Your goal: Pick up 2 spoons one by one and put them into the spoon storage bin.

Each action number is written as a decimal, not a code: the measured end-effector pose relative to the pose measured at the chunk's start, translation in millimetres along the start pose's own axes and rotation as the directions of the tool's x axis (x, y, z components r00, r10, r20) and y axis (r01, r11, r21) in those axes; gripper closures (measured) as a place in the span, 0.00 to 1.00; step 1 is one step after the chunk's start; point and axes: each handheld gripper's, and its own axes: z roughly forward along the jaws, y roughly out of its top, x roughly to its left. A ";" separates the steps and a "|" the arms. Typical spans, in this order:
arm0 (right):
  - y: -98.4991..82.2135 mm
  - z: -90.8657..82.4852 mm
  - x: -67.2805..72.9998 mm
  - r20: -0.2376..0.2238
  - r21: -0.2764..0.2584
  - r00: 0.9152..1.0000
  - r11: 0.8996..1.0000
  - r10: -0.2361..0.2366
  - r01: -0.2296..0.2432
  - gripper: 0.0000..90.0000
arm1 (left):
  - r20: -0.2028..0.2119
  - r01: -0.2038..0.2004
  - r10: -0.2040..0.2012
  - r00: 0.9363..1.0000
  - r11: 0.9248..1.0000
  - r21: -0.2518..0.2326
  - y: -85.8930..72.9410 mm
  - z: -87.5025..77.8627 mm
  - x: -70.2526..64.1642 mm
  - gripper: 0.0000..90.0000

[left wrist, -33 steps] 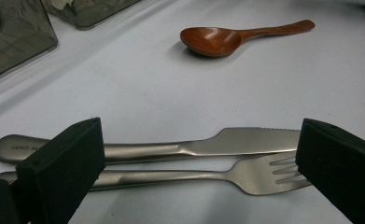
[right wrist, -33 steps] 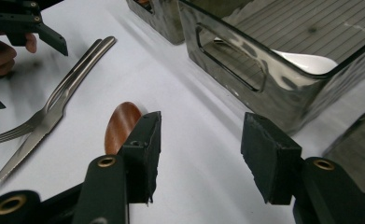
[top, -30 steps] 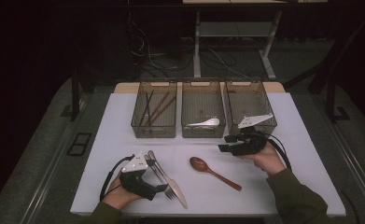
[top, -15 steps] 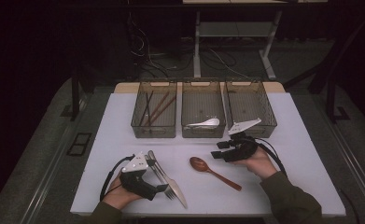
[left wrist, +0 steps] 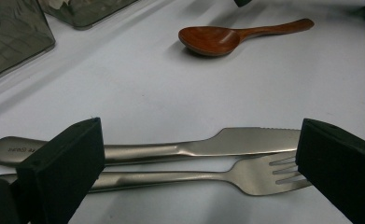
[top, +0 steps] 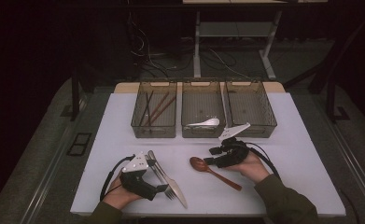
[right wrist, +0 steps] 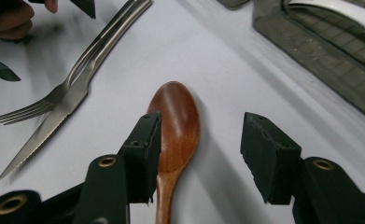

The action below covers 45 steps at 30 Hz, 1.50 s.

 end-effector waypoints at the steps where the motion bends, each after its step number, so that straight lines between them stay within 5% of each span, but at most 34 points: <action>1: 0.1 1.3 1.0 -0.003 0.004 1.000 1.000 -0.004 0.004 0.53 | 0.000 0.000 0.000 1.000 1.000 0.001 0.0 0.0 0.0 0.01; 31: -4.7 29.1 11.7 0.007 0.081 0.998 0.995 -0.055 0.054 0.57 | 0.001 0.000 0.000 1.000 1.000 0.002 -0.3 0.5 0.2 0.01; 45: -4.3 30.4 18.6 0.006 0.093 0.996 0.992 -0.087 0.086 0.68 | 0.002 0.000 0.000 1.000 1.000 0.002 -0.4 0.7 0.2 0.01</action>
